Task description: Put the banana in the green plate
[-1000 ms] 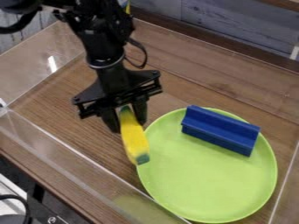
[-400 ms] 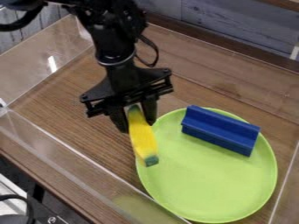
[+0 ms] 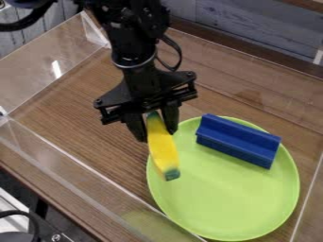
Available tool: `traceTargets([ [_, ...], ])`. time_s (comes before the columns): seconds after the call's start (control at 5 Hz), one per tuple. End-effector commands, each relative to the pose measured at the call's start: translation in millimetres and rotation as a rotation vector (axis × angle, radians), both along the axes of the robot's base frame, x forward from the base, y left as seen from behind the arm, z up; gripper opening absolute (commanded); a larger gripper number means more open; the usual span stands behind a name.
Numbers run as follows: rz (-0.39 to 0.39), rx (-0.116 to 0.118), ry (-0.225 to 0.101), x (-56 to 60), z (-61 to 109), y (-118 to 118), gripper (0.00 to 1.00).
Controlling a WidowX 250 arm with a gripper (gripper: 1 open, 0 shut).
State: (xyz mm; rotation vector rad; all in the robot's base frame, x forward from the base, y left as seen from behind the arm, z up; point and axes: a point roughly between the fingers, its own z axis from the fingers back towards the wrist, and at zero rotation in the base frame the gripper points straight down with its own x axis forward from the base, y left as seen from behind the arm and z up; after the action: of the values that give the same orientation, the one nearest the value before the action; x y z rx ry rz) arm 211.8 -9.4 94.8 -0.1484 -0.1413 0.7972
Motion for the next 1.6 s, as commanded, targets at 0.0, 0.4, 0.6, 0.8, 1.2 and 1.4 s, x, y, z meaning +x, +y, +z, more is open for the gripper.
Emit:
traceTargets([
  [0.0,-0.018,0.007,-0.055,8.5,16.2,-5,0.0],
  [0.4,-0.04,0.017,-0.059,7.8,20.6,-15,0.0],
  [0.6,-0.047,0.021,-0.062,7.1,22.9,-19,0.0],
  [0.8,-0.057,0.023,-0.068,6.0,24.6,-23,0.0],
  [1.2,-0.062,0.03,-0.076,5.2,27.1,-33,0.0],
  [1.4,-0.069,0.037,-0.085,4.9,26.6,-40,0.0],
])
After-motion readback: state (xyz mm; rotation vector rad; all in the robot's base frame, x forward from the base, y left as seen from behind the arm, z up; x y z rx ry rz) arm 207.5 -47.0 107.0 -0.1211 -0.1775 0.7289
